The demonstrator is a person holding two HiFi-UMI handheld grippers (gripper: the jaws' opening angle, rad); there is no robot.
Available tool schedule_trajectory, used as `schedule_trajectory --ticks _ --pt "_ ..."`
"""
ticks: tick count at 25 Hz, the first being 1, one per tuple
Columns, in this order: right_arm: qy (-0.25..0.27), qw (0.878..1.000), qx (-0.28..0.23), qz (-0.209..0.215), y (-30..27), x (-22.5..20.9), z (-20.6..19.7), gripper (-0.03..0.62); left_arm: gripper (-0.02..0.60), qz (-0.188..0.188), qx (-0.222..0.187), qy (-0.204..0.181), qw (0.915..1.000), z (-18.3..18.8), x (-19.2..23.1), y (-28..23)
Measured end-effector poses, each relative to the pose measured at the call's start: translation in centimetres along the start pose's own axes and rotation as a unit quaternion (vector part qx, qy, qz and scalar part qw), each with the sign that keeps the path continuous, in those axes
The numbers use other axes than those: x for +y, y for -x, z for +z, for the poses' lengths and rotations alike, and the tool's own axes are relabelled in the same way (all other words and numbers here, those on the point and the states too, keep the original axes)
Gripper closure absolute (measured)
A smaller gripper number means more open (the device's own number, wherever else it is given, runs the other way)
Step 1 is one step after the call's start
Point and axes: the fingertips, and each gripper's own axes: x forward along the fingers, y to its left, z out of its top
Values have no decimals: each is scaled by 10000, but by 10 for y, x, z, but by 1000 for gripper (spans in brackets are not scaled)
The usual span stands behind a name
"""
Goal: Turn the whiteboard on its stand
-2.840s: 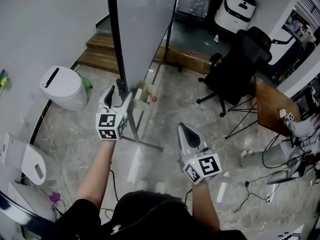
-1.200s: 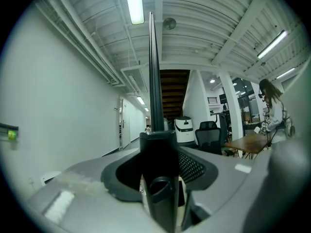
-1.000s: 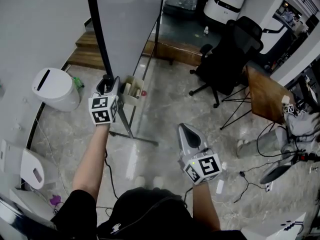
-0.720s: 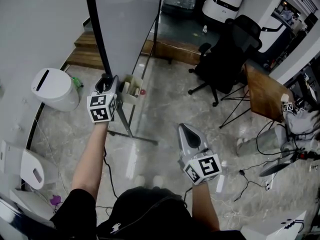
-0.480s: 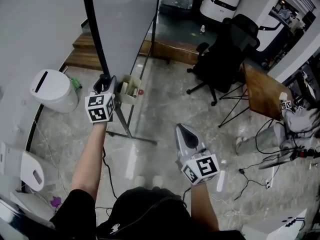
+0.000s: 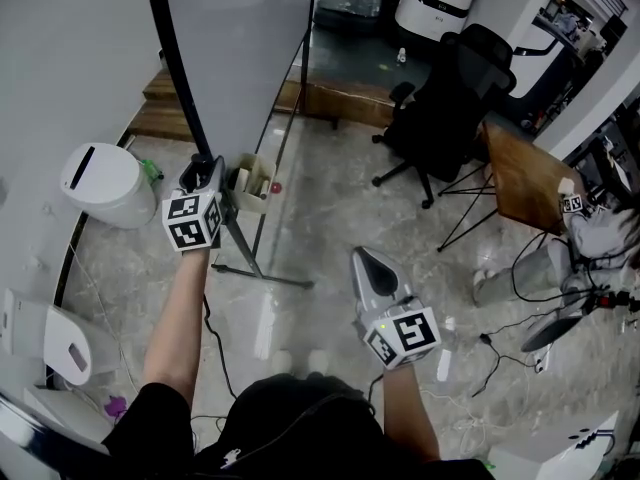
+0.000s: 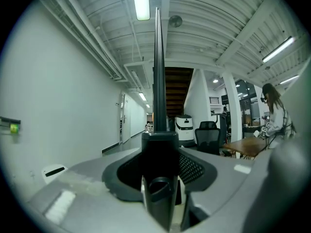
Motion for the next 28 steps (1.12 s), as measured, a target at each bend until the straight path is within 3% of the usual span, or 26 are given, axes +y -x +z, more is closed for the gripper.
schedule_trajectory --ticks 28 --pt "59 9995 -106 302 23 29 3 585 393 91 118 110 9998 -13 0 96"
